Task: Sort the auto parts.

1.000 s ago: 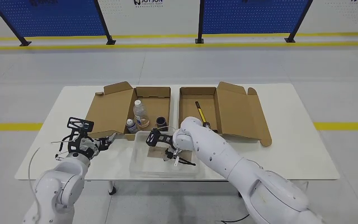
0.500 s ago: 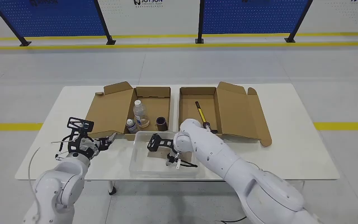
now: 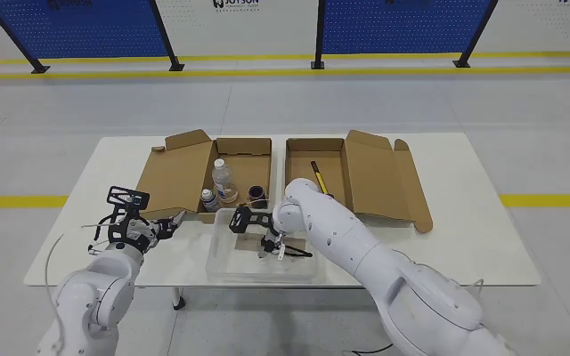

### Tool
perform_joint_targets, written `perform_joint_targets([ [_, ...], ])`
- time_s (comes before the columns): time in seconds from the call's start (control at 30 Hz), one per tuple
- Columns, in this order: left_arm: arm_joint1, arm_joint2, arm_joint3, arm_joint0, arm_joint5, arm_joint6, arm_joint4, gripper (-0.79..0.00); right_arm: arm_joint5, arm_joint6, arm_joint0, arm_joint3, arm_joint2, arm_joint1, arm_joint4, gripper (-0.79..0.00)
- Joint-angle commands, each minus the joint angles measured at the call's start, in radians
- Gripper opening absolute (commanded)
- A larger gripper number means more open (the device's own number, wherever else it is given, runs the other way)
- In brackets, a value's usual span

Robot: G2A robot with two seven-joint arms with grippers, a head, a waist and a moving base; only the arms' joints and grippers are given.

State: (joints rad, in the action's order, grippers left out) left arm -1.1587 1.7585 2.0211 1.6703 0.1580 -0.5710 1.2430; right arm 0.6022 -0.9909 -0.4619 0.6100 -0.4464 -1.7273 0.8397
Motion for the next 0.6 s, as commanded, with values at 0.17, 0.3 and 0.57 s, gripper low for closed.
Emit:
perform_joint_targets([
  [0.17,0.000,0.000,0.000,0.000,0.000,0.000,0.000,0.000,-0.056,0.018,0.007,-0.031,-0.008,0.003,0.036,-0.456],
  [0.3,0.000,0.000,0.000,0.000,0.000,0.000,0.000,0.000,-0.065,0.018,0.003,-0.039,-0.009,0.000,0.042,-0.462],
  [0.57,0.000,0.000,0.000,0.000,0.000,0.000,0.000,0.000,-0.099,0.040,-0.003,-0.069,-0.006,-0.008,0.070,-0.465],
])
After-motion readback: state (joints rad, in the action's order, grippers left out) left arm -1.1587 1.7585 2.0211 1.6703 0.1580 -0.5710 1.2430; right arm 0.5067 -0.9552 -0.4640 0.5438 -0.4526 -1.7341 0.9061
